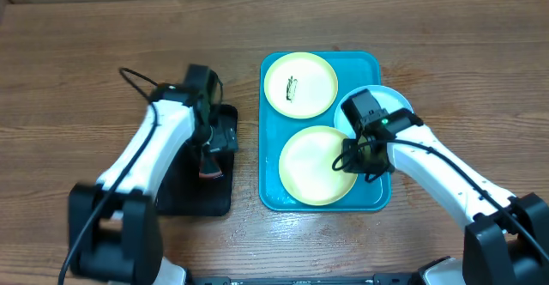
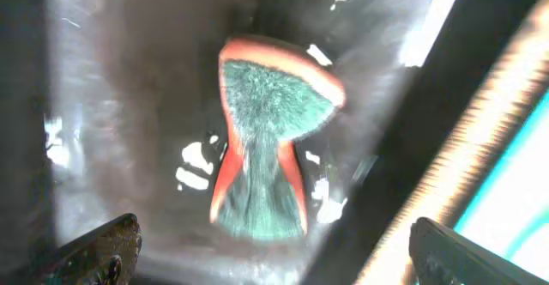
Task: Clean dirty plates on tray and stack at the side
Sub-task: 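Grasp the front yellow plate's rim with the right gripper and lift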
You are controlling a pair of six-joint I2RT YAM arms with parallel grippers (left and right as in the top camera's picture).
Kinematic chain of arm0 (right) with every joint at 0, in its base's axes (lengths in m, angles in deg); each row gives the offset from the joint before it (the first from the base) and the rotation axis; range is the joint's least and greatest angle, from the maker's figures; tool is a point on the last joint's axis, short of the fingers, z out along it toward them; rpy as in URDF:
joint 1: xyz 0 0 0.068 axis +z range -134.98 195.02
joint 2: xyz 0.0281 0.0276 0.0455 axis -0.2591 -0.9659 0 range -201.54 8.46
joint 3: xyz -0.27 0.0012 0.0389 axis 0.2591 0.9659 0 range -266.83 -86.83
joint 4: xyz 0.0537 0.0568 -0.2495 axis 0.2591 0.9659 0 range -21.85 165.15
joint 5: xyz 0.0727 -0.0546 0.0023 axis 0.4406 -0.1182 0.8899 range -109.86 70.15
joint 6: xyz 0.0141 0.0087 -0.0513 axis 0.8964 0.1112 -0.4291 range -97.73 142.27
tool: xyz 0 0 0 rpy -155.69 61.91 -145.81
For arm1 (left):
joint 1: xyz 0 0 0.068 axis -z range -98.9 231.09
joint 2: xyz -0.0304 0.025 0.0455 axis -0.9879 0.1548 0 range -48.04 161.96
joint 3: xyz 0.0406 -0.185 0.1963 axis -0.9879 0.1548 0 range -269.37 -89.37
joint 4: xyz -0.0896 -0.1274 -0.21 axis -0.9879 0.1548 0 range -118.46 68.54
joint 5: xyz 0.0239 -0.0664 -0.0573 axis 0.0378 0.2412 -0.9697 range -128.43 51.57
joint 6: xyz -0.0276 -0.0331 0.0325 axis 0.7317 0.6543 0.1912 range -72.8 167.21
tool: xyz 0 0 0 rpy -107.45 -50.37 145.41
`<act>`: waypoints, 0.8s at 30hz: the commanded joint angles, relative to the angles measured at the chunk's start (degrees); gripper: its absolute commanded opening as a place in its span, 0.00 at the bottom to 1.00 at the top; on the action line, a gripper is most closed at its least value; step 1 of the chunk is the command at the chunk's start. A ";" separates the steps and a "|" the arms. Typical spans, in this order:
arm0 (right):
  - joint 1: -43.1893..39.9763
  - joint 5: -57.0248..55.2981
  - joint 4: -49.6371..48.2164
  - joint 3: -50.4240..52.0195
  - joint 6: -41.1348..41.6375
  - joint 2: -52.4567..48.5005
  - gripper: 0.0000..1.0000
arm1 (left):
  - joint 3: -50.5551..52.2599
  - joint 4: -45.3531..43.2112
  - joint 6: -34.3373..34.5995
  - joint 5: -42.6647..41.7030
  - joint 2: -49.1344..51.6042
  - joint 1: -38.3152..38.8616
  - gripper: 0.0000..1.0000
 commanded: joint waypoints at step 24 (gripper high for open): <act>36.06 -40.33 -19.08 -22.25 -6.36 -5.77 0.04 | -16.09 16.65 -0.02 -1.70 -36.54 -22.51 1.00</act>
